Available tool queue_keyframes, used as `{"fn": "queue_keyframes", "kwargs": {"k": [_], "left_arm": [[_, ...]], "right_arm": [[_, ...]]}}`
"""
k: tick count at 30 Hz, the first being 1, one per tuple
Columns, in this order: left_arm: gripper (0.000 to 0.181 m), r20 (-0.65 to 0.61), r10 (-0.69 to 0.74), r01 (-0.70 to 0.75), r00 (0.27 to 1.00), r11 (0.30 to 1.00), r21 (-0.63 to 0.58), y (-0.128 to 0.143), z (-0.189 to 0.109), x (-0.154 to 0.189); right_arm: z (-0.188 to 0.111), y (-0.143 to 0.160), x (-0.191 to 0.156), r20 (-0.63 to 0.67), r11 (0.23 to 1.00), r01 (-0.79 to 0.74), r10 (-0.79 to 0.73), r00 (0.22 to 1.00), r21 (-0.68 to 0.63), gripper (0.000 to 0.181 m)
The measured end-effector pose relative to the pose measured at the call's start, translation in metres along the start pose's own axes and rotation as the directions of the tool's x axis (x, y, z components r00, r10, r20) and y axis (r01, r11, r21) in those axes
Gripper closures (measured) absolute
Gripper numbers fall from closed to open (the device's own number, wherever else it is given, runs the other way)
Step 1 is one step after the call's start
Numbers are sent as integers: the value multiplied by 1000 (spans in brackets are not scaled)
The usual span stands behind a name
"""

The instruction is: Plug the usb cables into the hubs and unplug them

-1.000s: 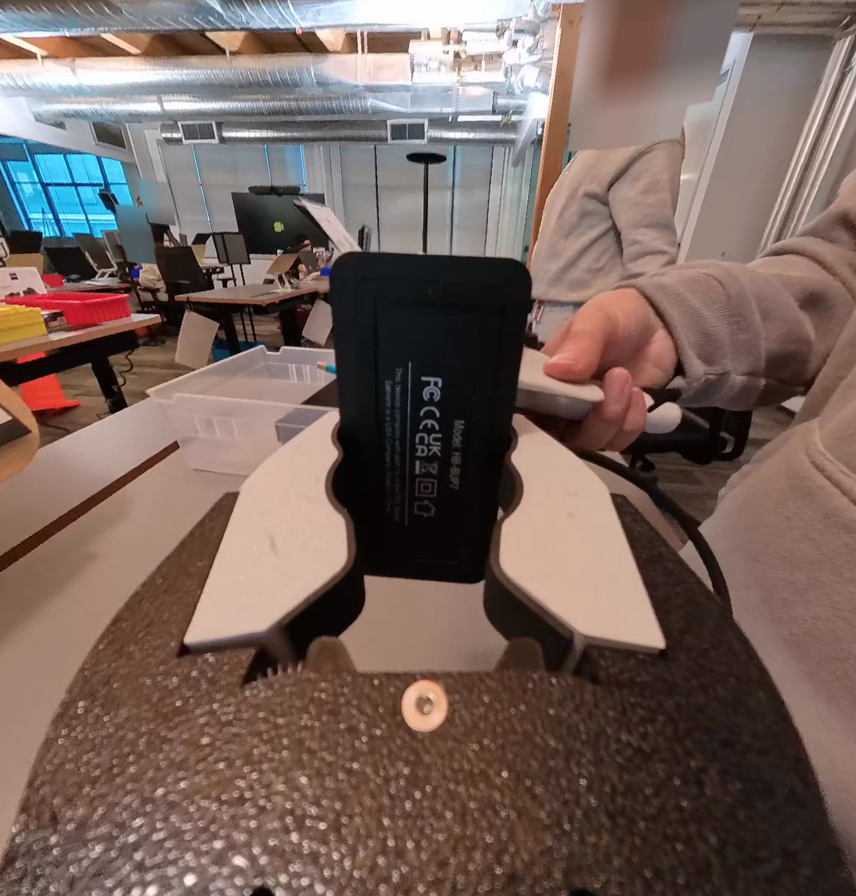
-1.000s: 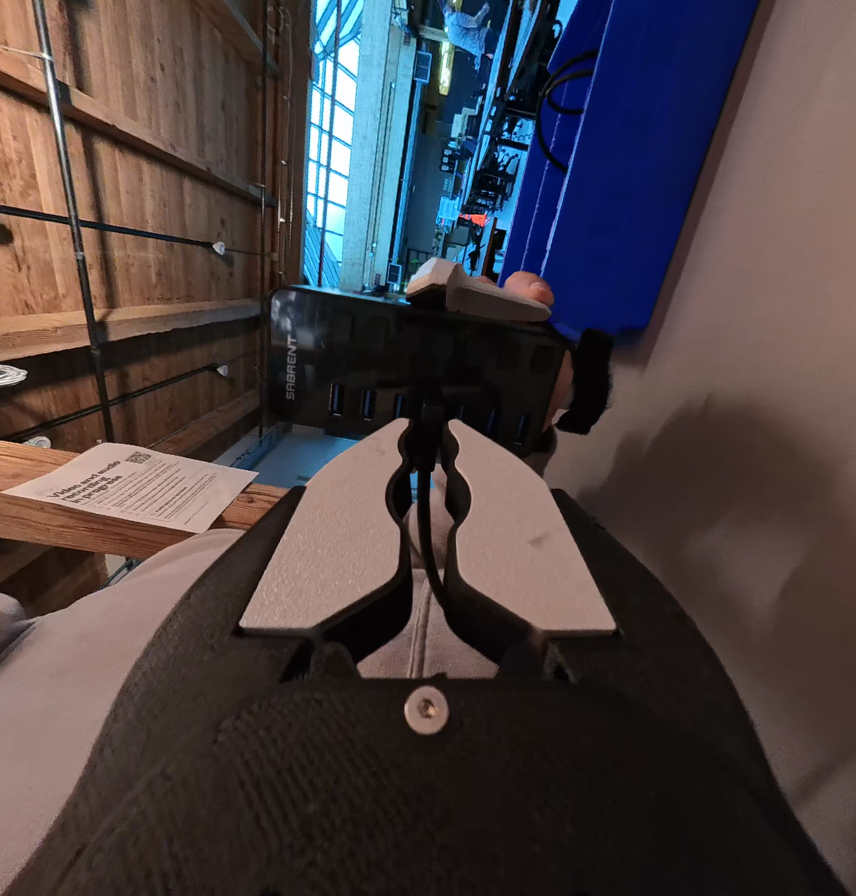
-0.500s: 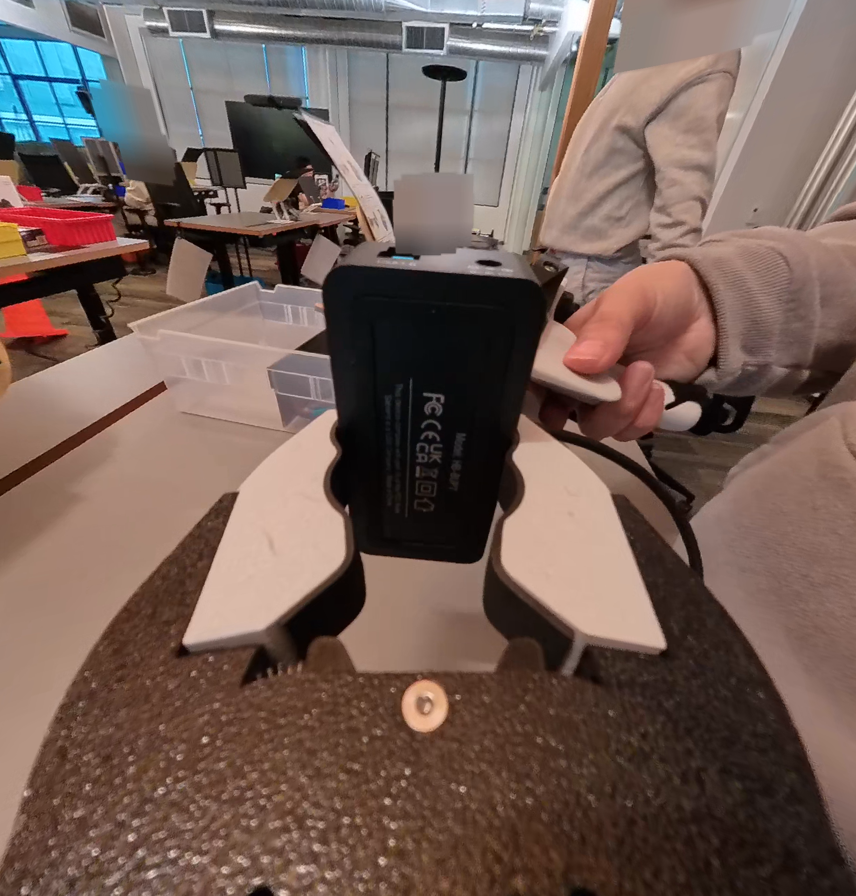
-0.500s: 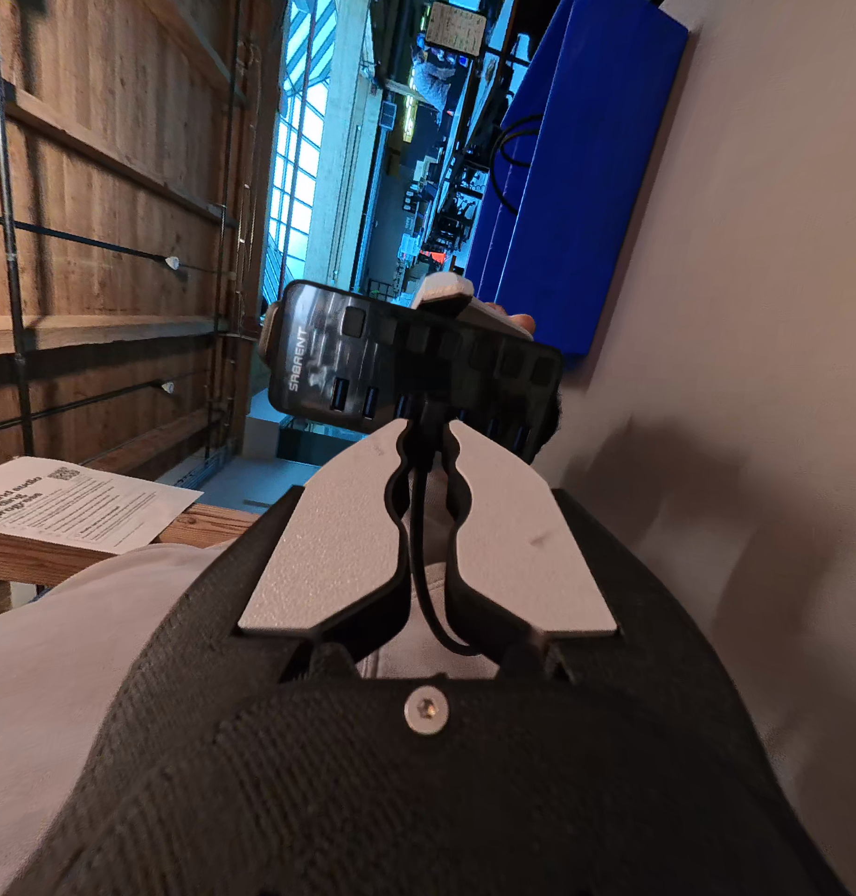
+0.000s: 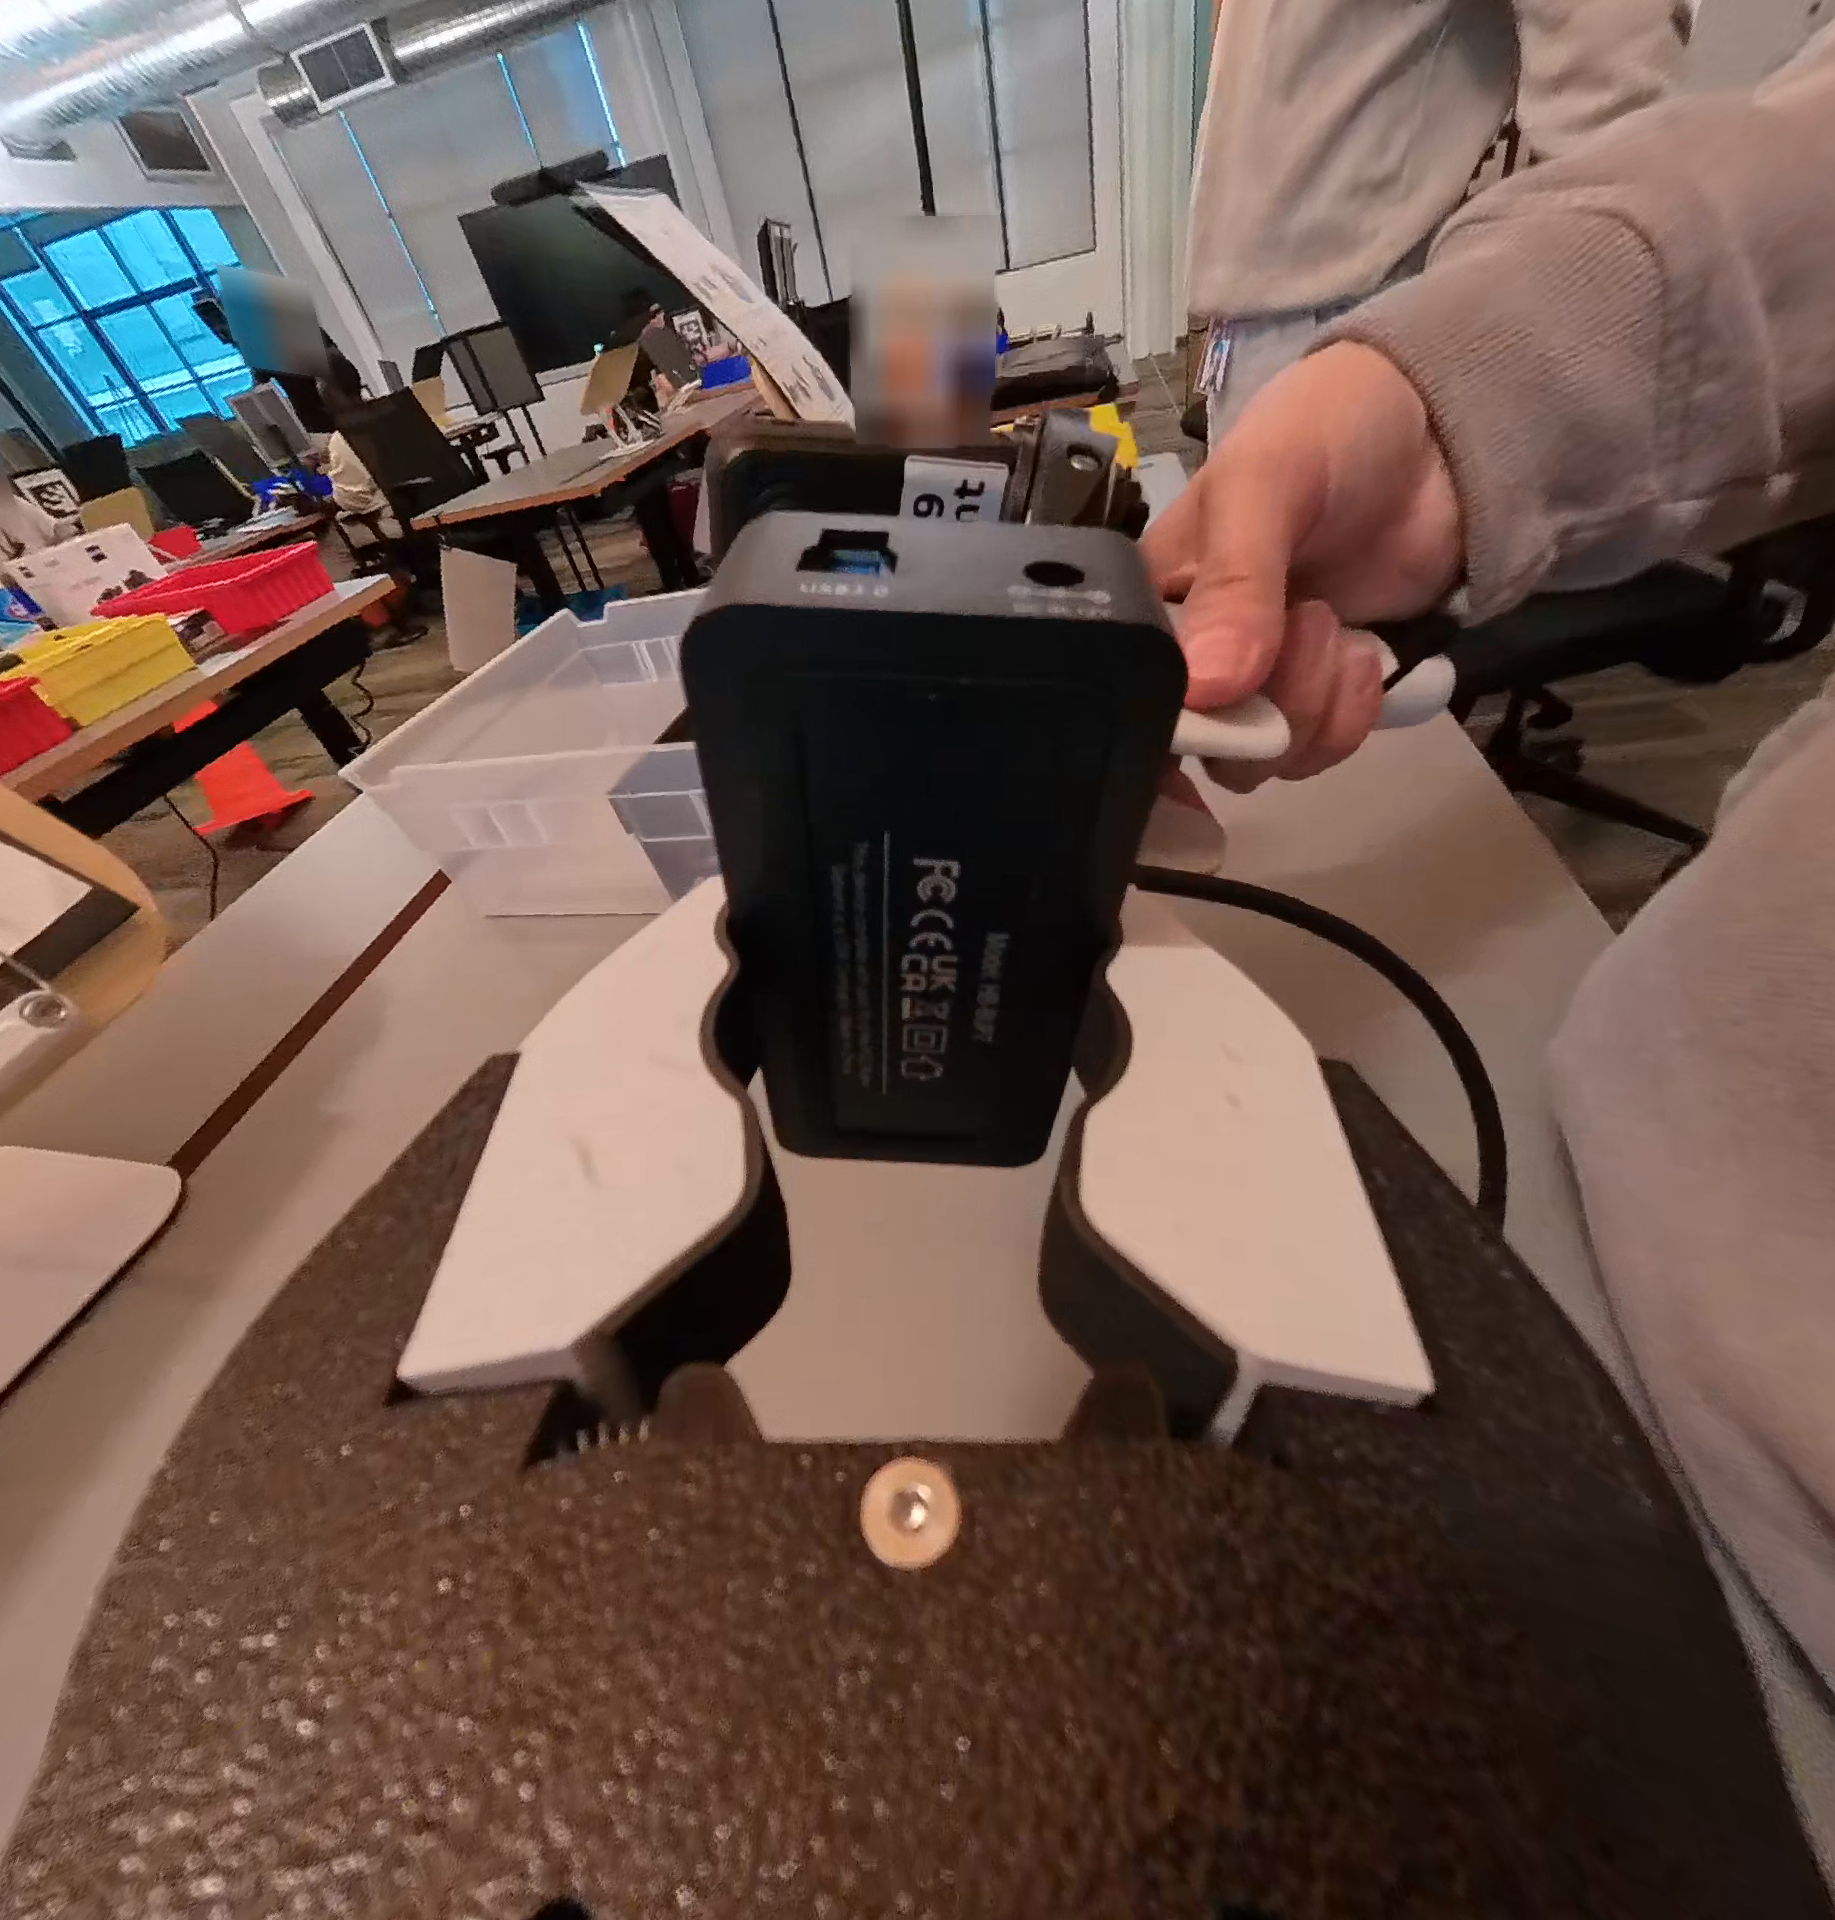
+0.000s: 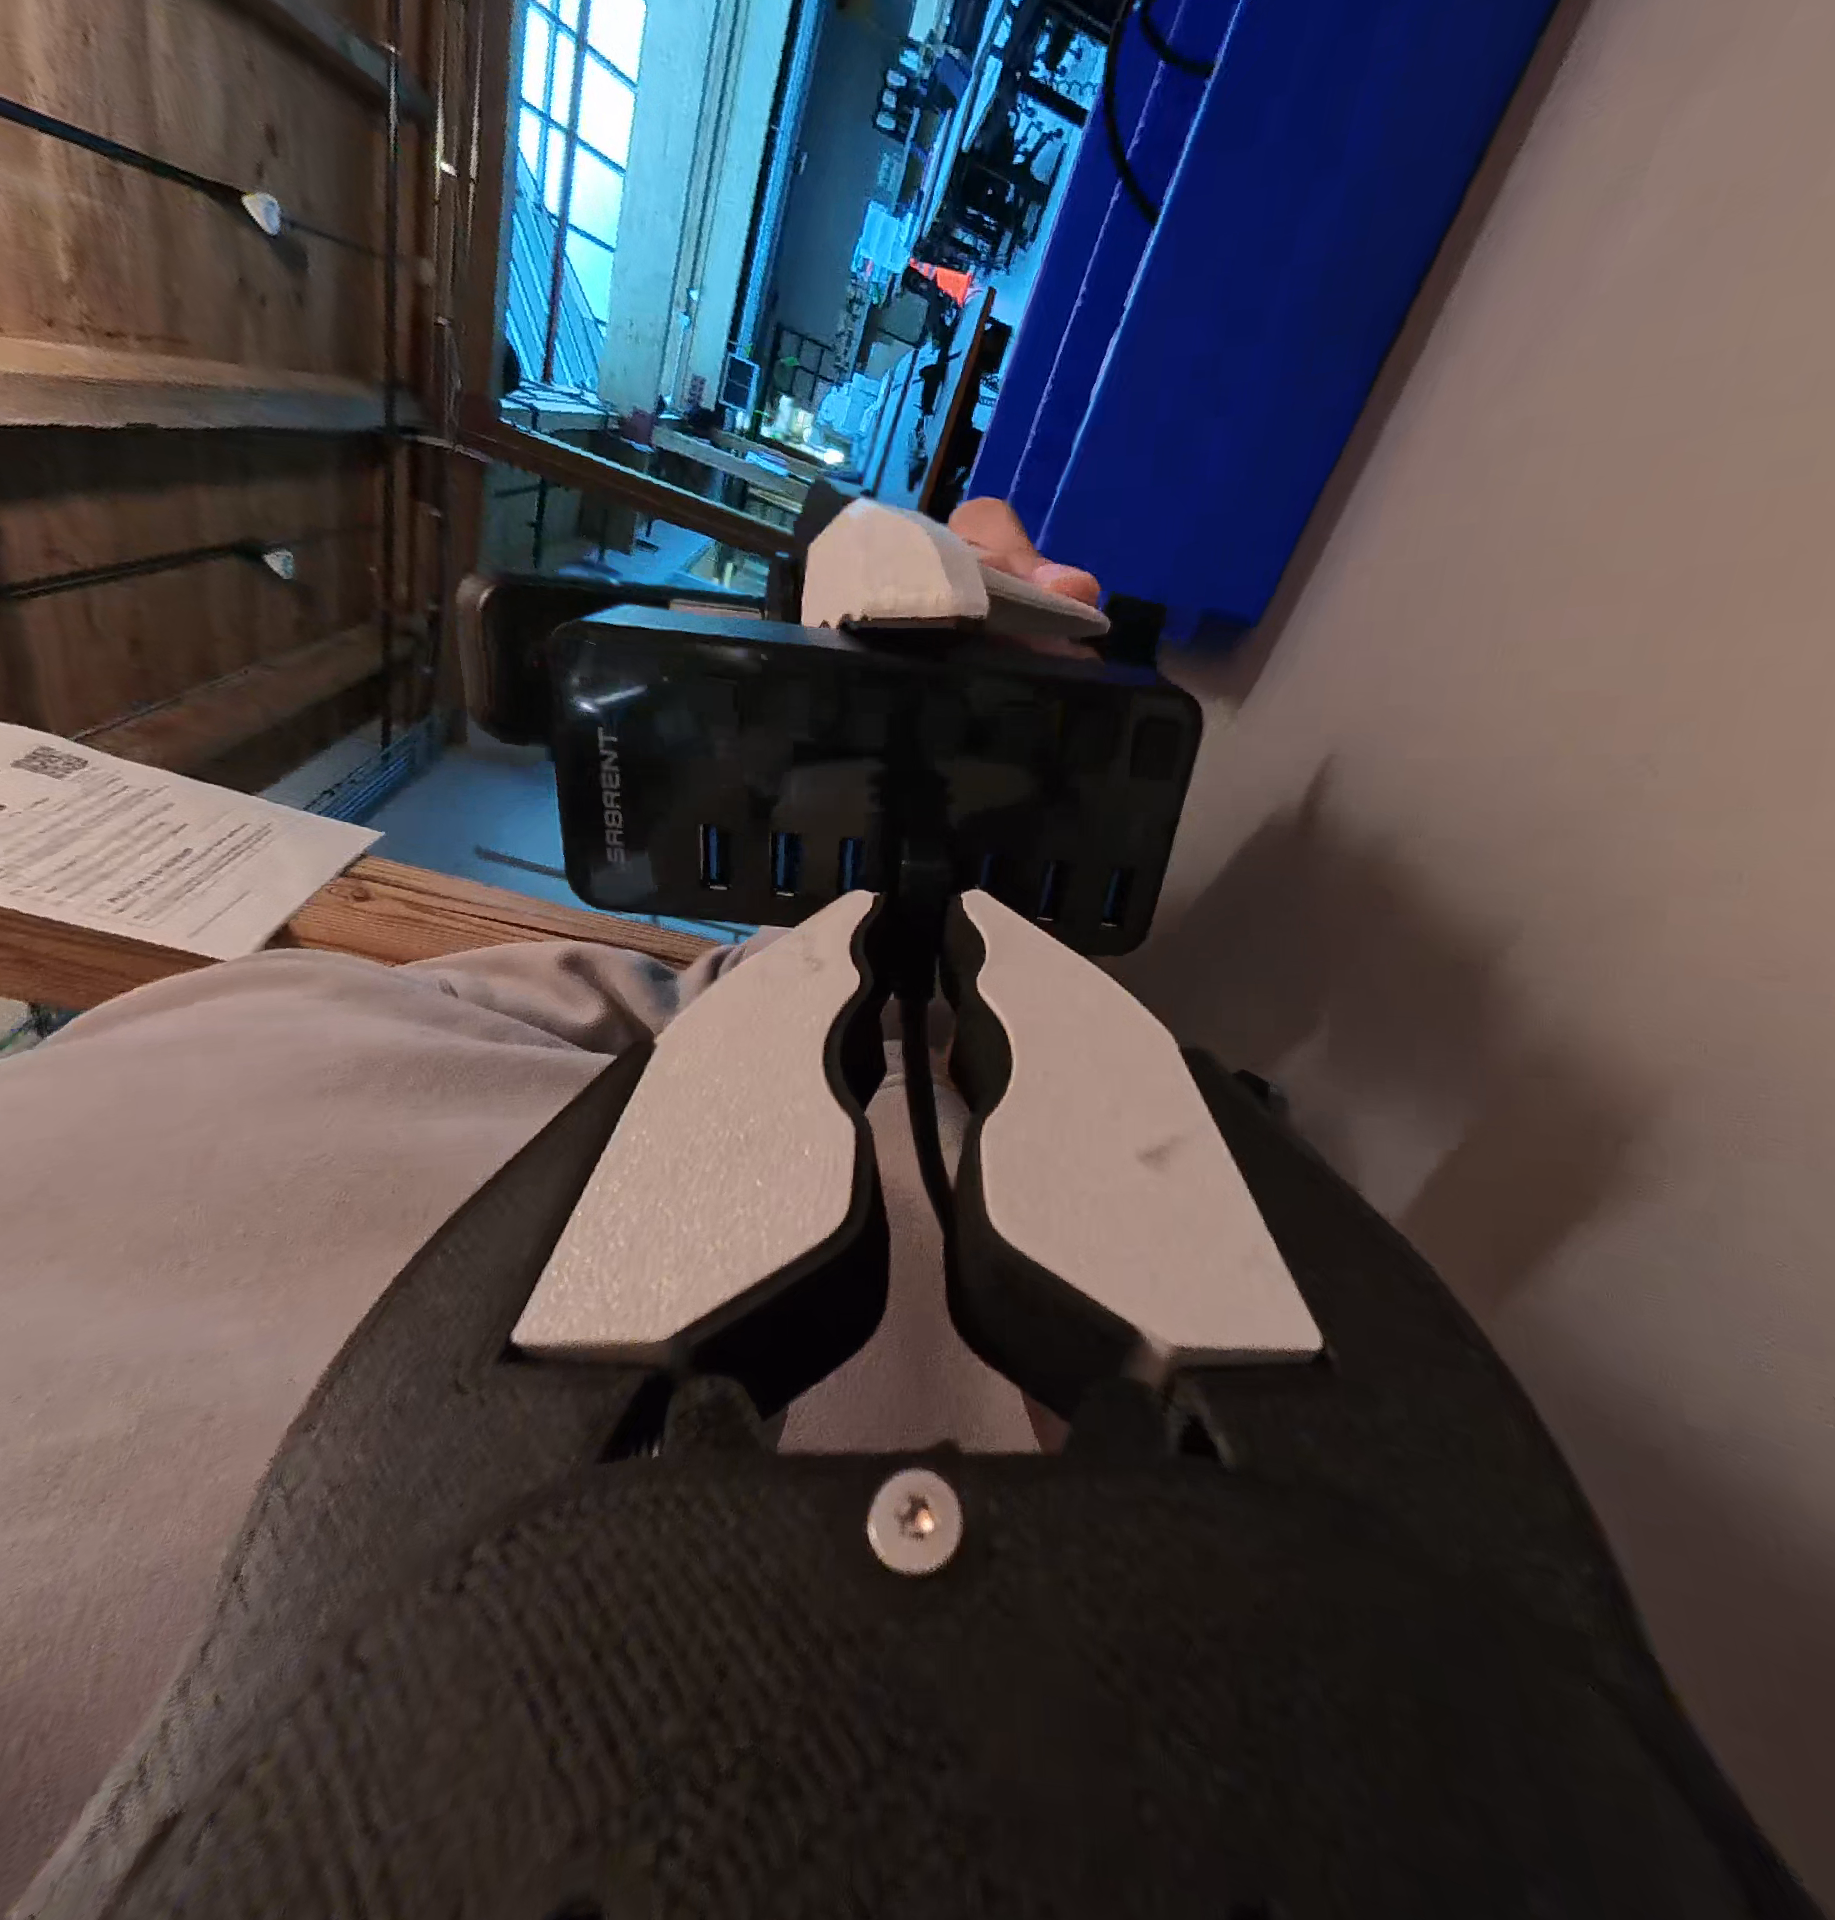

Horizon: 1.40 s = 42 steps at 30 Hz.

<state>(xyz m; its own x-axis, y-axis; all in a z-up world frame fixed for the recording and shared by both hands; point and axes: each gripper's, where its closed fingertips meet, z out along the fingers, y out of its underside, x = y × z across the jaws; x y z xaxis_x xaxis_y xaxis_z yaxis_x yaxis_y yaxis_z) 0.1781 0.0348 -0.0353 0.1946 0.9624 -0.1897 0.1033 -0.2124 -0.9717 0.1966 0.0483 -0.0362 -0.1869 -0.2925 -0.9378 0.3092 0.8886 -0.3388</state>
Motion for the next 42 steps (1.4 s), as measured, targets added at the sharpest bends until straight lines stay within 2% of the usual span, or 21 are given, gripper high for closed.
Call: {"fn": "queue_keyframes", "kwargs": {"k": [4, 5, 6, 7, 8, 9, 11, 12, 15, 17, 20, 24, 26, 28, 29, 33, 35, 37, 39, 41, 42], "left_arm": [[121, 39, 32, -31, 999, 999, -19, -5, 2, -2], [121, 81, 38, -36, 996, 999, -25, -4, -6, -11], [121, 129, 11, -10, 992, 1000, -8, -4, -23, -23], [122, 177, -49, 42, 983, 998, 43, -8, -43, -37], [123, 194, -99, 81, 976, 992, 95, -15, -57, -47], [123, 194, -110, 89, 975, 990, 112, -22, -63, -53], [123, 184, -23, 15, 983, 999, 41, -32, -60, -57], [122, 172, 16, -19, 985, 1000, 18, -38, -56, -55], [123, 110, 39, -44, 993, 998, 46, -51, -43, -43], [123, 77, 15, -20, 997, 998, 62, -48, -36, -37], [122, 48, -19, 16, 999, 998, 66, -39, -29, -31], [123, 33, -46, 43, 998, 995, 84, -35, -25, -27], [123, 22, -66, 63, 998, 991, 115, -38, -24, -26], [123, 16, -80, 78, 997, 989, 129, -38, -23, -25], [123, 16, -83, 80, 996, 989, 124, -37, -23, -24], [122, 12, -90, 88, 996, 990, 114, -33, -24, -18], [122, 11, -99, 97, 995, 989, 111, -31, -24, -16], [122, 12, -105, 103, 994, 989, 104, -29, -24, -16], [122, 8, -110, 109, 994, 989, 100, -27, -24, -16], [122, 8, -122, 120, 993, 987, 106, -27, -23, -17], [122, 9, -127, 125, 992, 986, 108, -26, -22, -18]], "right_arm": [[-5, -4, -4, 7, 999, -25, 25, 1000, 39, 172], [-20, -20, 2, -24, 988, -42, 46, 999, 152, 172], [-58, -47, 14, -63, 939, -53, 78, 995, 339, 172], [-98, -62, 28, -153, 900, 2, 72, 986, 435, 173], [-108, -54, 30, -244, 931, 82, 7, 970, 356, 172], [-96, -36, 18, -233, 972, 96, -45, 971, 214, 172], [-74, -21, -12, -194, 984, 169, -155, 969, 54, 172], [-75, -25, -27, -184, 975, 218, -209, 960, 30, 173], [-105, -54, -72, -112, 948, 302, -291, 950, 100, 173], [-141, -78, -76, -218, 914, 376, -340, 915, 152, 173], [-191, -106, -91, -251, 868, 431, -372, 893, 246, 173], [-242, -129, -71, -376, 816, 528, -425, 823, 235, 173], [-259, -136, -31, -428, 820, 528, -406, 807, 219, 173], [-262, -128, 17, -394, 904, 375, -275, 877, 204, 173], [-260, -124, 32, -374, 918, 335, -241, 896, 212, 173], [-251, -121, 58, -404, 926, 319, -219, 888, 200, 173], [-259, -123, 77, -544, 936, 330, -215, 811, 121, 173], [-282, -123, 105, -746, 943, 330, -243, 620, -32, 167], [-309, -122, 125, -874, 940, 290, -288, 393, -179, 160], [-325, -122, 134, -901, 911, 264, -377, 217, -317, 125], [-330, -122, 133, -898, 895, 257, -411, 158, -365, 116]]}}
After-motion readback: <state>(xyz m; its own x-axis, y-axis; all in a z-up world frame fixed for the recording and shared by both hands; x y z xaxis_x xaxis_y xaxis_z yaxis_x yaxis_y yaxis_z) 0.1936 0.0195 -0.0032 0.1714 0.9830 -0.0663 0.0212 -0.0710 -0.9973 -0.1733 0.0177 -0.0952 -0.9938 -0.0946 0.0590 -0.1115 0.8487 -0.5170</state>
